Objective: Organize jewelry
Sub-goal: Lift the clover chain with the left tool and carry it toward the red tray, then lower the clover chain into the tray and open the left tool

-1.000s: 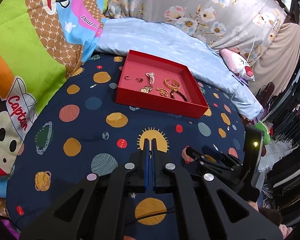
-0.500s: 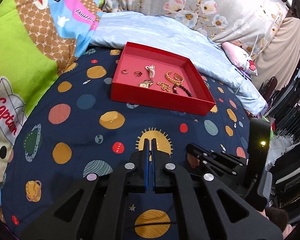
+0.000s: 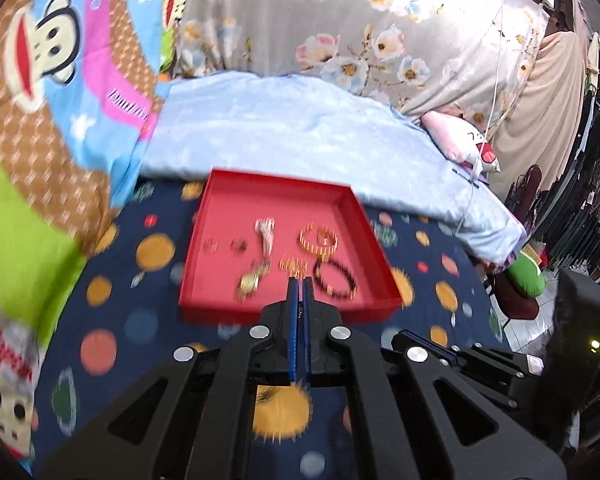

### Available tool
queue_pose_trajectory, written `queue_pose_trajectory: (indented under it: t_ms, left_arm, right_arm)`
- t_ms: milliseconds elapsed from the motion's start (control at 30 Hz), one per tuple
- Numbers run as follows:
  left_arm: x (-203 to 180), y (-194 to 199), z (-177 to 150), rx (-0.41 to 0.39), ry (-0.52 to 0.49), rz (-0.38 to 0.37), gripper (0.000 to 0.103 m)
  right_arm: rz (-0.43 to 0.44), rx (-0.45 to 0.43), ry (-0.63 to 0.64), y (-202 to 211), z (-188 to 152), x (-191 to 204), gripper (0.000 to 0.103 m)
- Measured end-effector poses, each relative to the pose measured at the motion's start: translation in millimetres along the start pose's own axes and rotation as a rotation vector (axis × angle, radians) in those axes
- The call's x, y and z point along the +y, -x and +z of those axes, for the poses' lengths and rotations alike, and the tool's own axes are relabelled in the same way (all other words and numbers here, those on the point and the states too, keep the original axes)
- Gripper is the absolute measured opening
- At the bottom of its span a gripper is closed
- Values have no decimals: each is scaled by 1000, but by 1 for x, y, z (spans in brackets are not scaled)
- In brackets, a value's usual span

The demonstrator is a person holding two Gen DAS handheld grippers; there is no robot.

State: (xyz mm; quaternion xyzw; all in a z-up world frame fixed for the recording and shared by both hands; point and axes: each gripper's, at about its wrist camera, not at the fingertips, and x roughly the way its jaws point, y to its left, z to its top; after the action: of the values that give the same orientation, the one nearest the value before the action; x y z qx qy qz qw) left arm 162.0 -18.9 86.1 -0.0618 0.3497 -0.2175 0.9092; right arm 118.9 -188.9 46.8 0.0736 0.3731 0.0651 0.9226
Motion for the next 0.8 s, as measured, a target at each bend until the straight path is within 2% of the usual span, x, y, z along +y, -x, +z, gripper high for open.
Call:
queue_pose_trajectory:
  t_ms: [167, 333, 433, 633, 700, 800]
  left_arm:
    - [0, -40, 32, 6, -13, 2, 1]
    - [10, -82, 49, 35, 1, 24, 1]
    - [16, -95, 61, 30, 23, 32, 1]
    - [16, -95, 92, -38, 21, 28, 1]
    - [17, -101, 94, -31, 22, 22, 1]
    - [20, -121, 78, 28, -3, 50, 1]
  right_arm:
    - [-12, -25, 10, -21, 38, -10, 0]
    - [-12, 8, -32, -58, 58, -26, 0]
    - [-25, 26, -38, -76, 63, -32, 0]
    - [-24, 35, -40, -93, 64, -34, 0]
    - [-23, 42, -47, -99, 63, -36, 0]
    - [-22, 52, -51, -106, 62, -36, 0]
